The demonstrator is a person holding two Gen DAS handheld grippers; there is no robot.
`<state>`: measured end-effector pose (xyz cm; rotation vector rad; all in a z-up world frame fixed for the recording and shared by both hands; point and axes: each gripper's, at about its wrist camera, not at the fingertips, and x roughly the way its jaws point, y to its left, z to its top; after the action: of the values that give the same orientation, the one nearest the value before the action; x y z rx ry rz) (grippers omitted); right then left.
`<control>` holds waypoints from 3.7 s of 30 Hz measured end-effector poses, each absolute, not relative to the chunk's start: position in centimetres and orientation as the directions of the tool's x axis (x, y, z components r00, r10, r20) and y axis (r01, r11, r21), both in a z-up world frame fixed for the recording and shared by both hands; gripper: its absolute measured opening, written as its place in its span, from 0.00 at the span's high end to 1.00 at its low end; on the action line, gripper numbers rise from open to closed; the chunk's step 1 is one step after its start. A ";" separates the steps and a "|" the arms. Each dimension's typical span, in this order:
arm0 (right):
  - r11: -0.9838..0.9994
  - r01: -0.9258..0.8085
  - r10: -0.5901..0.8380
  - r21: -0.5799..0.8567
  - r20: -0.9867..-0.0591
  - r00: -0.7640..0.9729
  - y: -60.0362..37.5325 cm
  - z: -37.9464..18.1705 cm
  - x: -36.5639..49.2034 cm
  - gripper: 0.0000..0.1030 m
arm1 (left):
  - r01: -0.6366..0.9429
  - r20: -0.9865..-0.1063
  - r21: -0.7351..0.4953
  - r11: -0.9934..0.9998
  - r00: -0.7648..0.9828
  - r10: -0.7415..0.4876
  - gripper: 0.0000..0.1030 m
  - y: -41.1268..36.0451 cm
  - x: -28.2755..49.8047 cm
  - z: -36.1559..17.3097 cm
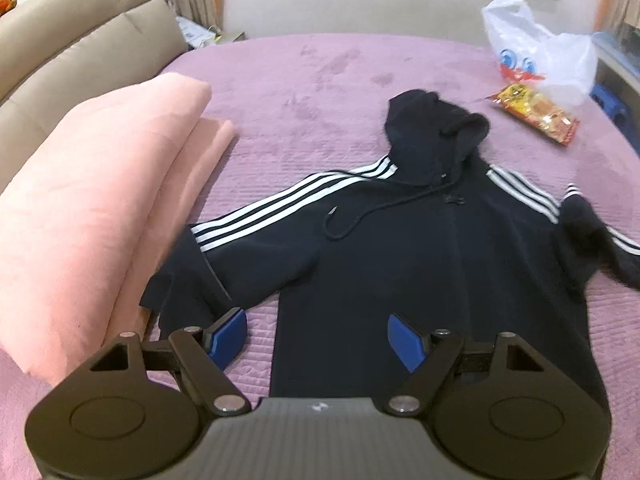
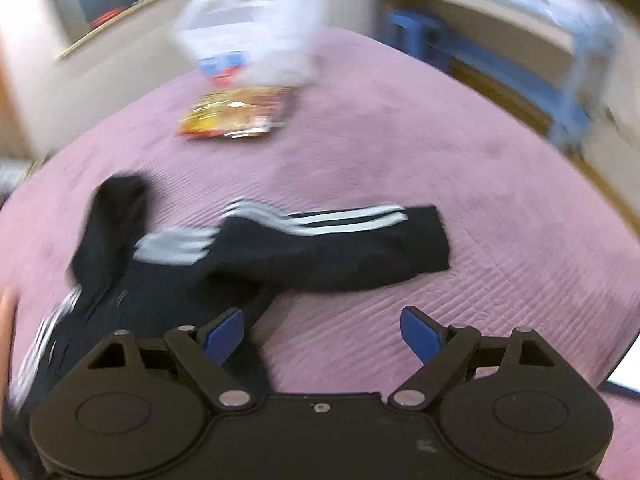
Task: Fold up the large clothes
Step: 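Grasp the striped sleeve cuff with the right gripper, then fold the sleeve across the hoodie body with the right gripper while the left gripper grasps the other cuff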
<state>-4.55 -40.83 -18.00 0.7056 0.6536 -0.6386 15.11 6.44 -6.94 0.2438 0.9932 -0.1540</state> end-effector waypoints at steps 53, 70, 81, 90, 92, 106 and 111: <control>0.927 -0.062 0.210 0.371 -0.373 0.904 -9.8 -12.2 18.1 0.45 | 0.129 -0.753 0.045 0.991 0.656 -0.051 0.30 15.7 20.8 -15.6; 0.954 0.278 -0.120 0.116 -0.700 0.704 -24.2 -25.2 11.8 0.45 | 0.024 -0.793 -0.322 0.946 0.540 -0.283 0.31 15.3 33.5 -24.6; 0.972 0.223 -0.103 0.073 -0.722 0.684 -21.6 -26.9 13.2 0.70 | -0.007 -0.800 -0.360 0.933 0.517 -0.304 0.91 15.0 37.5 -27.7; 0.962 0.260 -0.130 0.088 -0.689 0.713 -21.1 -24.9 14.9 0.75 | 0.111 -0.740 -0.305 0.946 0.597 -0.309 0.86 14.7 36.6 -23.9; 0.954 0.288 -0.126 0.081 -0.764 0.633 -20.9 -27.2 16.4 0.74 | 0.086 -0.832 -0.264 0.961 0.484 -0.272 0.83 14.9 36.9 -27.1; 0.950 0.293 -0.103 0.109 -0.777 0.621 -16.5 -24.6 11.8 0.65 | 0.105 -0.833 -0.041 0.994 0.545 -0.092 0.61 25.8 18.6 -21.6; 0.954 0.252 -0.016 0.164 -0.810 0.587 -12.1 -25.9 6.9 0.62 | 0.184 -0.845 0.081 0.979 0.534 -0.030 0.61 25.2 17.3 -22.3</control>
<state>6.92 -12.09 -25.88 0.2752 0.9335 -0.1586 17.25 25.18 -22.32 0.1682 1.0010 -0.1286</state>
